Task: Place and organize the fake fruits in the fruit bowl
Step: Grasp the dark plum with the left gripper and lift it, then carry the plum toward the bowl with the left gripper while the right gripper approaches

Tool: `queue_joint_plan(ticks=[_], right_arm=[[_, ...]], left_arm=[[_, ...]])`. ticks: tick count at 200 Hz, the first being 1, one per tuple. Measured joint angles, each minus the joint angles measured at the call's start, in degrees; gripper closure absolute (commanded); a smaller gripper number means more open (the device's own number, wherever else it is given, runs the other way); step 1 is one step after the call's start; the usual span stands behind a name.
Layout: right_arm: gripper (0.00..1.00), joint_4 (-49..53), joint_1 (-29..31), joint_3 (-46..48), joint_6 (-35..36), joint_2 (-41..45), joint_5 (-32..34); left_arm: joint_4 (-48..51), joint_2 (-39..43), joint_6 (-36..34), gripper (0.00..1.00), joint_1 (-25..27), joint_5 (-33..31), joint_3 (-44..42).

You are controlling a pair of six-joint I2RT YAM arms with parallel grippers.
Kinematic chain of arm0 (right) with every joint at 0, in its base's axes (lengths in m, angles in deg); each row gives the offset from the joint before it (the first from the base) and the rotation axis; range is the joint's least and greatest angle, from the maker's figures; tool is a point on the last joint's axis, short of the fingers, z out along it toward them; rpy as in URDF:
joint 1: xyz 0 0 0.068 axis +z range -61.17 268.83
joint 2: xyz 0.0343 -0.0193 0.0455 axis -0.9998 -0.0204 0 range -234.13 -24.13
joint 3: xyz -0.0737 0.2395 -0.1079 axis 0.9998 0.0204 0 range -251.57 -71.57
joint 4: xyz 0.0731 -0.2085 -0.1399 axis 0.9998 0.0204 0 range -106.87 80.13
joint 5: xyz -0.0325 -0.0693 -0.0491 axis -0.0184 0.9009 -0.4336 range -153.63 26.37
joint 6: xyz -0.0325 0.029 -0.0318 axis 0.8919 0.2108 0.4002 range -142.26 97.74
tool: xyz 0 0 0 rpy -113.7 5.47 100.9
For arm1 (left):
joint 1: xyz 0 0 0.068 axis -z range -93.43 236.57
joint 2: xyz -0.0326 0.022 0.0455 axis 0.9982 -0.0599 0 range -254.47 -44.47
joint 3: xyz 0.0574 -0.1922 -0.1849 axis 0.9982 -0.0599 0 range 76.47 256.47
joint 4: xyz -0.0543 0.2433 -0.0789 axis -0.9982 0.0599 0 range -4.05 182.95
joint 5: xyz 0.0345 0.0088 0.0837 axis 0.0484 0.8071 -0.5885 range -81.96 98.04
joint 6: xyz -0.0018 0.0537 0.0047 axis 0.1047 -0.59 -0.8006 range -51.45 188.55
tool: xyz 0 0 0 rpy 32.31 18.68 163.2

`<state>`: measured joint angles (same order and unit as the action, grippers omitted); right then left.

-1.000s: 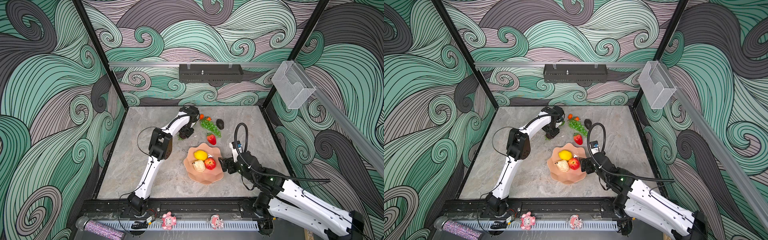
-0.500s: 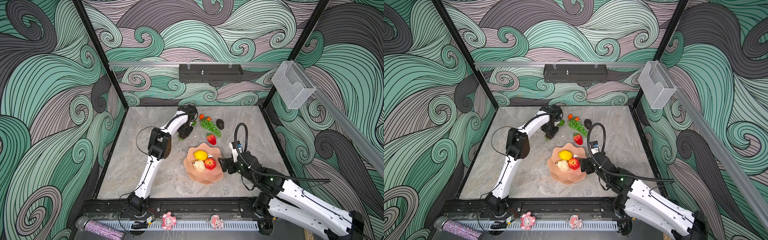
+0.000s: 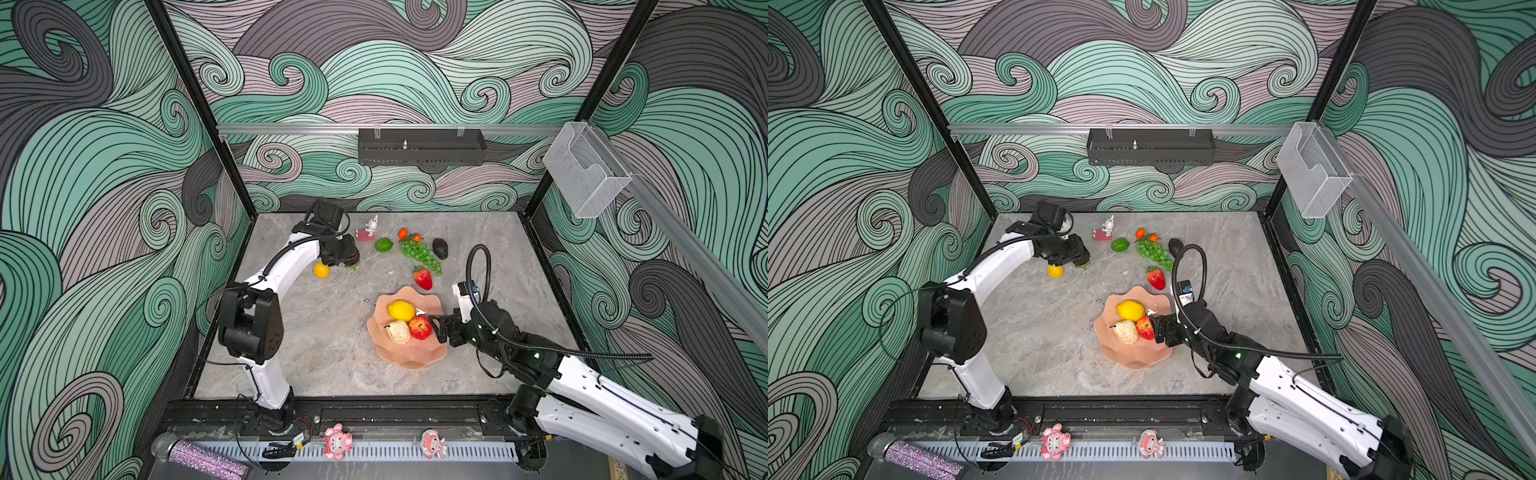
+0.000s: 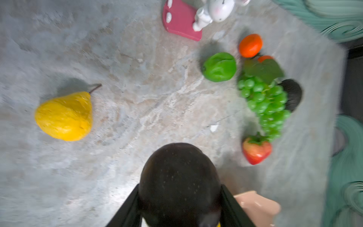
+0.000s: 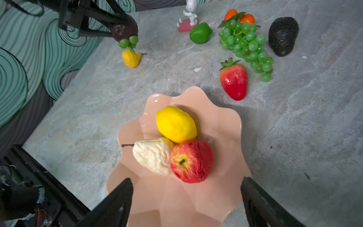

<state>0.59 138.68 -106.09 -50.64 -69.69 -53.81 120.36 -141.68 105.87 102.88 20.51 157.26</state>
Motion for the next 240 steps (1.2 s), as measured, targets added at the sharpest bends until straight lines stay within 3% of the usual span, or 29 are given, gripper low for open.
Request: queue_joint_plan(ticks=[33, 73, 95, 138, 165, 201, 240], right_arm=[[0.16, -8.4, 0.0, 2.3, -0.8, -3.0, -5.0], [0.16, -16.0, -1.0, 2.1, 1.3, -9.1, -10.4], [0.29, -16.1, -4.4, -1.4, 3.5, -13.5, -15.9], [0.38, -21.2, -11.8, -5.6, 4.3, -22.2, -26.3], [0.43, -22.6, -12.7, -8.4, 4.4, -26.7, -29.8], [0.57, -25.7, -13.2, -11.0, 3.8, -30.3, -33.4], [0.63, -28.3, -13.2, -11.7, 2.8, -32.4, -35.8]], left_arm=[[-20.9, 7.5, 18.9, 0.5, 0.6, 7.5, -18.0], [-34.9, 9.4, 35.4, 0.5, 3.0, 12.5, -28.7], [-38.0, 12.8, 40.0, 0.5, 4.5, 13.5, -30.9], [-44.3, 20.8, 47.1, 0.5, 6.4, 15.0, -35.8], [-46.6, 22.9, 49.5, 0.5, 7.0, 15.5, -38.7], [-49.0, 25.7, 52.6, 0.5, 7.9, 15.7, -42.3], [-52.1, 27.4, 55.8, 0.5, 9.8, 15.6, -43.6]])
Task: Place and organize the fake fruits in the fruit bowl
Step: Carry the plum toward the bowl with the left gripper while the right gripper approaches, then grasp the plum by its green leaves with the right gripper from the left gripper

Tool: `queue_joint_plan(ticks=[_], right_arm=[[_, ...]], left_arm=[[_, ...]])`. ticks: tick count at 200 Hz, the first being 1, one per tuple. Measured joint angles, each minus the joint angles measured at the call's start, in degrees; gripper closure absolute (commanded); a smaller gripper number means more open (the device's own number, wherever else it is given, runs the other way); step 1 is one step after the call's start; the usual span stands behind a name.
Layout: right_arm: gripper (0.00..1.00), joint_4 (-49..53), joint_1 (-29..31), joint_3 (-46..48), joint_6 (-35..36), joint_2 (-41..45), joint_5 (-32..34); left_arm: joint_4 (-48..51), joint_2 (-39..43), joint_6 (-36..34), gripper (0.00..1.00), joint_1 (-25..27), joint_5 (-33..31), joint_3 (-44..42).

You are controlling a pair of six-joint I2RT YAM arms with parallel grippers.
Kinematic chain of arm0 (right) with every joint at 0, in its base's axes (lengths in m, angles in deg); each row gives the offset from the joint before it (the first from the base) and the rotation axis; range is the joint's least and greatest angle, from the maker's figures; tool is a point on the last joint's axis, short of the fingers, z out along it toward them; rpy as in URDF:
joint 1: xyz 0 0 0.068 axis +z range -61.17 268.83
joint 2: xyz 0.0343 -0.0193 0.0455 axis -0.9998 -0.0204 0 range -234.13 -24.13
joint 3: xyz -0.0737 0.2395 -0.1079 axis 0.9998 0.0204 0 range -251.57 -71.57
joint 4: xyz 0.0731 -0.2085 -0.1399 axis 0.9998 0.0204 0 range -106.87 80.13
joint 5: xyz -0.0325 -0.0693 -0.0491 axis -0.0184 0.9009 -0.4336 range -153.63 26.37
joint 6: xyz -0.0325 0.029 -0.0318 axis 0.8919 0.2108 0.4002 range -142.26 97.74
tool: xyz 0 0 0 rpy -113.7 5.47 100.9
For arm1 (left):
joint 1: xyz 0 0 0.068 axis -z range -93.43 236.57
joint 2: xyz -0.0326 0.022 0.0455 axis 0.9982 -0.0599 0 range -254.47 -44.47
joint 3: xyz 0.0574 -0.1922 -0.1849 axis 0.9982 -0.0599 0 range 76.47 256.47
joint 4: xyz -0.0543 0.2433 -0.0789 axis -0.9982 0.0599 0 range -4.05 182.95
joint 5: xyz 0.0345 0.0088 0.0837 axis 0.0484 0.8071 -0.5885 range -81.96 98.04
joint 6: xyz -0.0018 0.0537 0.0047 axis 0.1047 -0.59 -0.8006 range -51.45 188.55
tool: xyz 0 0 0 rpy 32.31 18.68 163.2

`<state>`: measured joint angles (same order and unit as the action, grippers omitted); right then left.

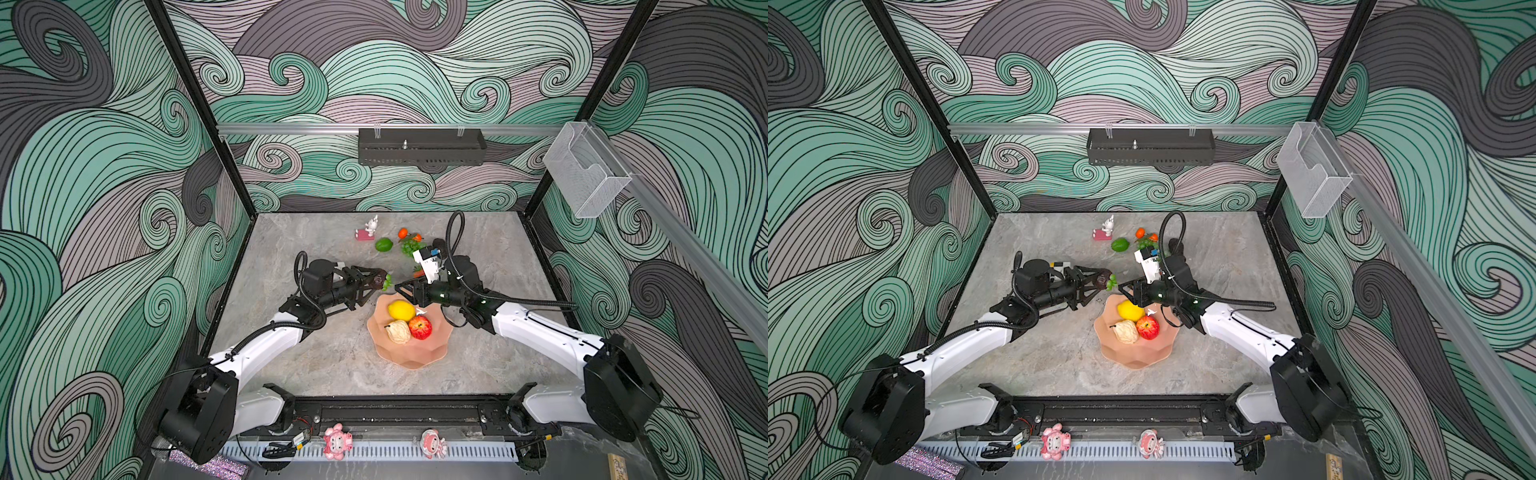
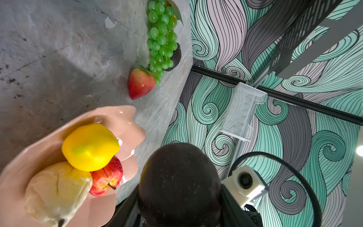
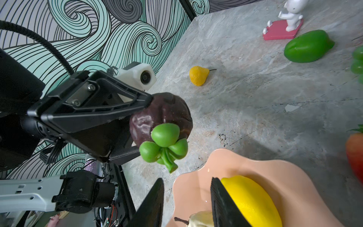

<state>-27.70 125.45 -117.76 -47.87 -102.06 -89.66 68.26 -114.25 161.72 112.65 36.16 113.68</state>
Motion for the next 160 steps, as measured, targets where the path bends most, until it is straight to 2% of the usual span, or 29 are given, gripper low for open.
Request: queue_joint_plan(ticks=[101, 160], right_arm=[[0.78, -4.9, 0.0, 1.6, -2.5, 0.0, -3.0], [0.77, -5.5, 0.0, 2.2, -2.5, 1.6, -3.6]], left_arm=[[-3.9, 0.3, 3.0, 0.5, 1.4, 0.0, -0.5], [-4.0, 0.3, 3.0, 0.5, 1.8, 0.0, -0.8]])
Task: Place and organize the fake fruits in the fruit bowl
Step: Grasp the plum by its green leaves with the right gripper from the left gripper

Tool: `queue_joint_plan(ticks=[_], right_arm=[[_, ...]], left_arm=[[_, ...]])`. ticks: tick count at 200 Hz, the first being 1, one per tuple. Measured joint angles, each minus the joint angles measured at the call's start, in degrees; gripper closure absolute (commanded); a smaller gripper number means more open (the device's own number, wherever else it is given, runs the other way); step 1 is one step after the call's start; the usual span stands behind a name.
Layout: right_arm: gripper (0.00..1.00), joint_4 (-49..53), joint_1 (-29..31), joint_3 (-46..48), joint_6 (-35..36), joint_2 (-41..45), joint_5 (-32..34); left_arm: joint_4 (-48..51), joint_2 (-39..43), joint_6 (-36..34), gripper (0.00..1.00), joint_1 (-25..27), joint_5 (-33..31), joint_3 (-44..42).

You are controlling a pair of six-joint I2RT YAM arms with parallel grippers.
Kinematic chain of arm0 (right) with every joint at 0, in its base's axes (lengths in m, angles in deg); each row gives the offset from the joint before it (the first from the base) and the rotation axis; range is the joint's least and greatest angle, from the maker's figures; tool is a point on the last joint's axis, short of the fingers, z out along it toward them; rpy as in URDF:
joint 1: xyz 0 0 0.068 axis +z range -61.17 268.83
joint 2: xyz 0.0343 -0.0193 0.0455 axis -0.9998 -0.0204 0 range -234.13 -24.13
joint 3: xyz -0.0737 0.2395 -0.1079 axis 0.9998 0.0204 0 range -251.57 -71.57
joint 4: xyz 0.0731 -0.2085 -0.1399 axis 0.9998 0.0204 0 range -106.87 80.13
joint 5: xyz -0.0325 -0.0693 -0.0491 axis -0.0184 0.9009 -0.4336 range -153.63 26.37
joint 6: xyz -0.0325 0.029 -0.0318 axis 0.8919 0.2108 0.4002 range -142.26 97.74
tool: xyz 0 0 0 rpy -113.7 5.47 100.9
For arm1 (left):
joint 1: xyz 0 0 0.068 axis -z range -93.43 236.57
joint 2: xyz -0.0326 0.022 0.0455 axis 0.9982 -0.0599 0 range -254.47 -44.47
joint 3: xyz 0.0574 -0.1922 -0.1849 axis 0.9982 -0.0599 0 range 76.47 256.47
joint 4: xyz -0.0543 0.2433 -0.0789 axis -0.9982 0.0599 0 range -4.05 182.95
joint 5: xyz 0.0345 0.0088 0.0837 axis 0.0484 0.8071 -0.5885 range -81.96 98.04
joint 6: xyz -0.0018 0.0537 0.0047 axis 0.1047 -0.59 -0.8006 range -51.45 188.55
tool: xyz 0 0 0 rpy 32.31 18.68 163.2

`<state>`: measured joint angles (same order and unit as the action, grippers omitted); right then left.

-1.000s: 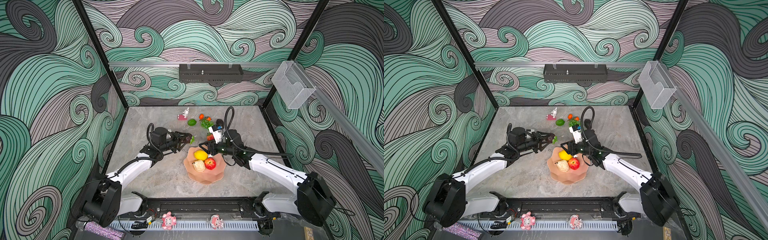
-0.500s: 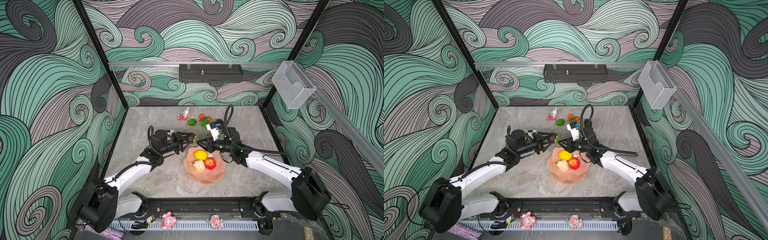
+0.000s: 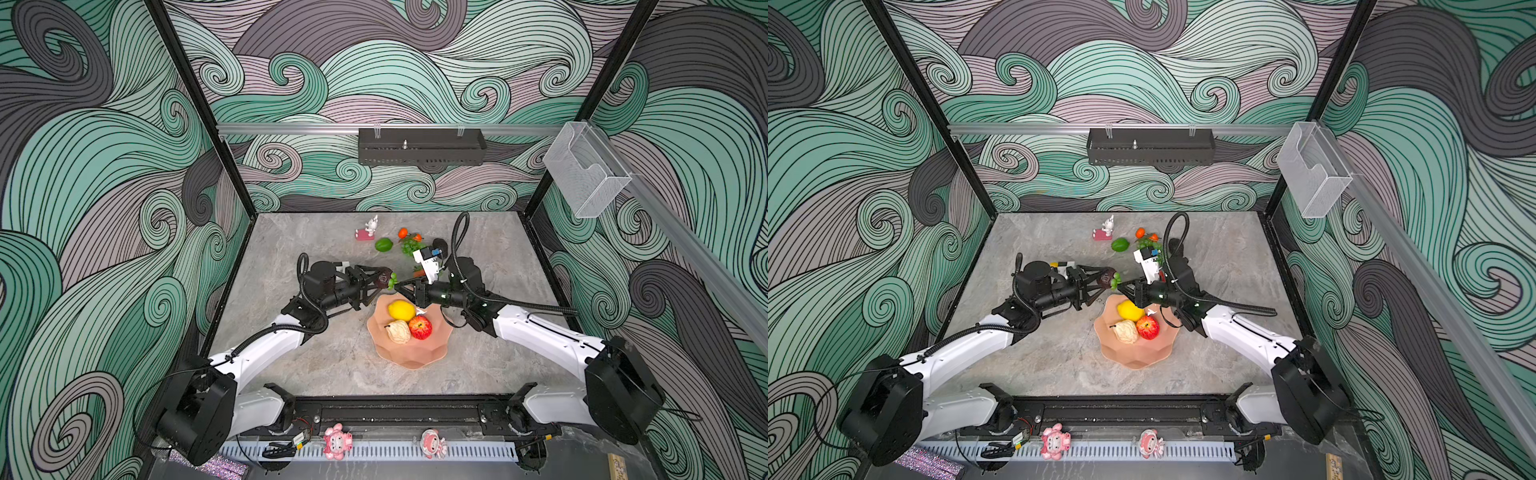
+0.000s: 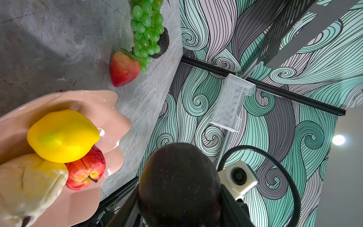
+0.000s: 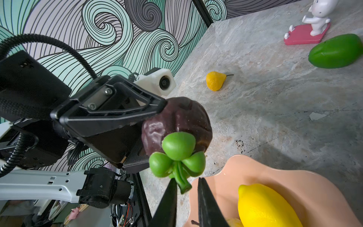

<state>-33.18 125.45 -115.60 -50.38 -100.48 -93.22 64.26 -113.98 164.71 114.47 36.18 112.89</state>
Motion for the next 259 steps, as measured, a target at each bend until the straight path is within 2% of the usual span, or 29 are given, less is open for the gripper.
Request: queue_joint_plan(ticks=[82, 167, 194, 227, 259], right_arm=[[0.81, 0.1, 0.0, 0.1, 0.2, 0.3, -0.8], [0.92, 1.4, 0.3, 0.1, 1.1, 0.2, -0.9], [0.95, 2.9, 0.9, 0.0, 1.8, 0.6, -0.1], [0.96, 7.3, 2.6, -1.4, 3.1, 1.5, 3.3], [0.98, 14.4, 4.2, -3.1, 3.9, 3.2, 8.9]], left_arm=[[-0.1, -0.3, -0.5, 0.5, 0.8, 0.0, -0.1], [-0.1, -1.2, -0.6, 0.47, 1.3, -0.7, -0.1], [0.3, -1.3, -1.3, 0.39, 1.5, -0.8, -0.1], [3.9, -0.7, -4.7, 0.14, 2.1, -0.8, 0.2], [12.2, 3.0, -11.0, 0.09, 2.2, -3.3, 2.2]])
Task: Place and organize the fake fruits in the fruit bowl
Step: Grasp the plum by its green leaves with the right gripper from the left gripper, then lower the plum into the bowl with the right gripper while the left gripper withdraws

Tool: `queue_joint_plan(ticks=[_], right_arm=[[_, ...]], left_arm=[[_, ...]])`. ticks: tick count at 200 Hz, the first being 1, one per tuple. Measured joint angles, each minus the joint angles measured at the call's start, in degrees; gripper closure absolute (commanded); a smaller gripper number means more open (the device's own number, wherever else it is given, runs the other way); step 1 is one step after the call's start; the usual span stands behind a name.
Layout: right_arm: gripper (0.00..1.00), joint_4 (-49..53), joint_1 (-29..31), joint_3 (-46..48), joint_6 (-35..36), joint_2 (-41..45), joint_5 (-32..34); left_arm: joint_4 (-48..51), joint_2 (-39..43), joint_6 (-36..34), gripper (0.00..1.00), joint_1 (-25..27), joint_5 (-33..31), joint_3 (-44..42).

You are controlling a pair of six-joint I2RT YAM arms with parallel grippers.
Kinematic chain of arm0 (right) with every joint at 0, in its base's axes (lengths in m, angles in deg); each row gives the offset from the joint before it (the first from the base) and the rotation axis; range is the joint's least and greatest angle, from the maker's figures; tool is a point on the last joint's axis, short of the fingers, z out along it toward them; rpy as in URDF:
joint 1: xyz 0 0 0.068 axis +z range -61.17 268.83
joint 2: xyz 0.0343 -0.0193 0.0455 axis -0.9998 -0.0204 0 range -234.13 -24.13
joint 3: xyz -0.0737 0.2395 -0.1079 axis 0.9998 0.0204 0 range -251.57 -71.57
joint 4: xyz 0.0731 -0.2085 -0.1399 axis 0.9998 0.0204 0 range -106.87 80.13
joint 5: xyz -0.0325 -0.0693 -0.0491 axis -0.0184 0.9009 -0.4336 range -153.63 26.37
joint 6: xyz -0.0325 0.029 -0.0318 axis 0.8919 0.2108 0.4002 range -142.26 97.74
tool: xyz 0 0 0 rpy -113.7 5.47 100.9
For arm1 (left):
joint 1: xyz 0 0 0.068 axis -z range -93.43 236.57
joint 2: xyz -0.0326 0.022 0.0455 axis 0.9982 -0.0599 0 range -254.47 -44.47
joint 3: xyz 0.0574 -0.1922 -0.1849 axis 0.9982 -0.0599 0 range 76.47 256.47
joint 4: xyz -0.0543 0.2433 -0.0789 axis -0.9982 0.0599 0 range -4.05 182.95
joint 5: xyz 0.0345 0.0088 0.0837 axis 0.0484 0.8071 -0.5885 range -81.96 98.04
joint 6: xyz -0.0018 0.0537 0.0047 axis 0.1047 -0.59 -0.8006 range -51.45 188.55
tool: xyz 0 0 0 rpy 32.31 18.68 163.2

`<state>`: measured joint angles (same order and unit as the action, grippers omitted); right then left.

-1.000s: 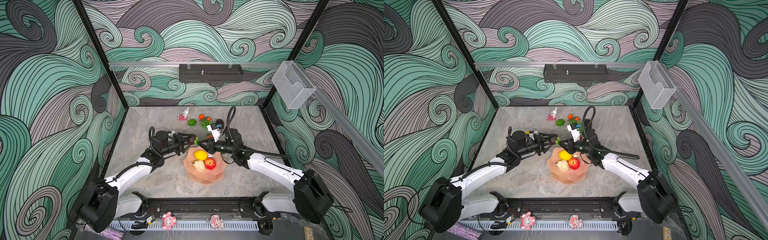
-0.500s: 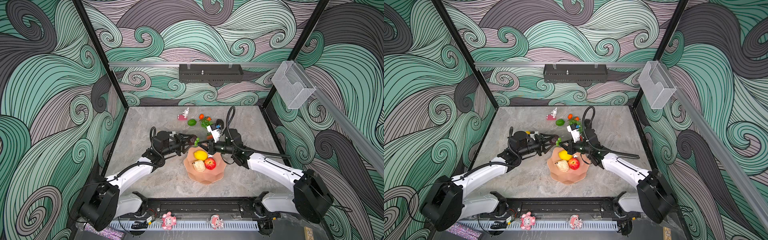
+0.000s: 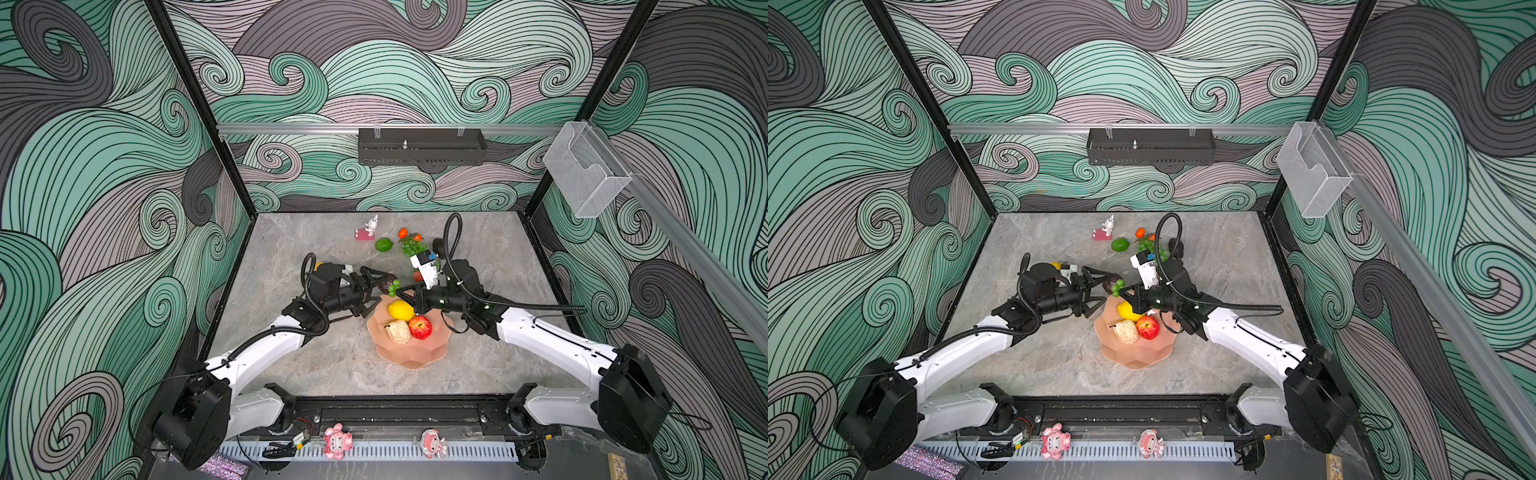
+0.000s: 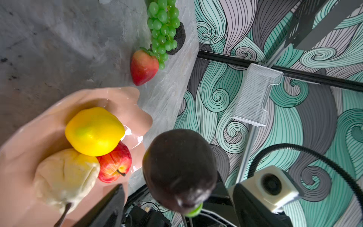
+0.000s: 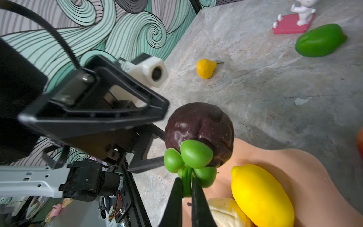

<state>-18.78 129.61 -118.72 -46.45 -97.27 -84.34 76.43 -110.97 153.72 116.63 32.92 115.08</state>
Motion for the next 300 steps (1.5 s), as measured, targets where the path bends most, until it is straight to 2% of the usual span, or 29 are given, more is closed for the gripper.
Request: queue_joint_plan(ticks=[63, 93, 124, 160, 212, 300], right_arm=[[1.0, 20.4, 5.1, -3.9, -0.3, 5.7, 10.2], [1.0, 29.6, 7.4, -4.2, -2.3, 8.1, 12.3], [1.0, 37.2, 9.4, -5.3, -5.1, 8.9, 13.4], [1.0, 43.4, 11.8, -6.3, -7.3, 8.4, 13.4], [1.0, 47.4, 13.7, -8.5, -8.5, 3.1, 13.0], [1.0, 51.8, 13.9, -13.0, -8.4, -4.3, 12.3]], left_arm=[[16.7, 11.7, -20.8, 0.03, -2.8, -13.5, 4.3], [23.1, 13.7, -30.6, 0.02, -3.8, -19.9, 5.5], [27.4, 13.9, -36.9, 0.02, -4.5, -24.3, 5.4], [28.3, 13.9, -40.3, 0.02, -5.2, -26.4, 3.9], [29.0, 13.9, -43.5, 0.01, -5.7, -28.0, 2.8], [29.0, 14.1, -44.7, 0.01, -6.5, -28.8, 0.2]])
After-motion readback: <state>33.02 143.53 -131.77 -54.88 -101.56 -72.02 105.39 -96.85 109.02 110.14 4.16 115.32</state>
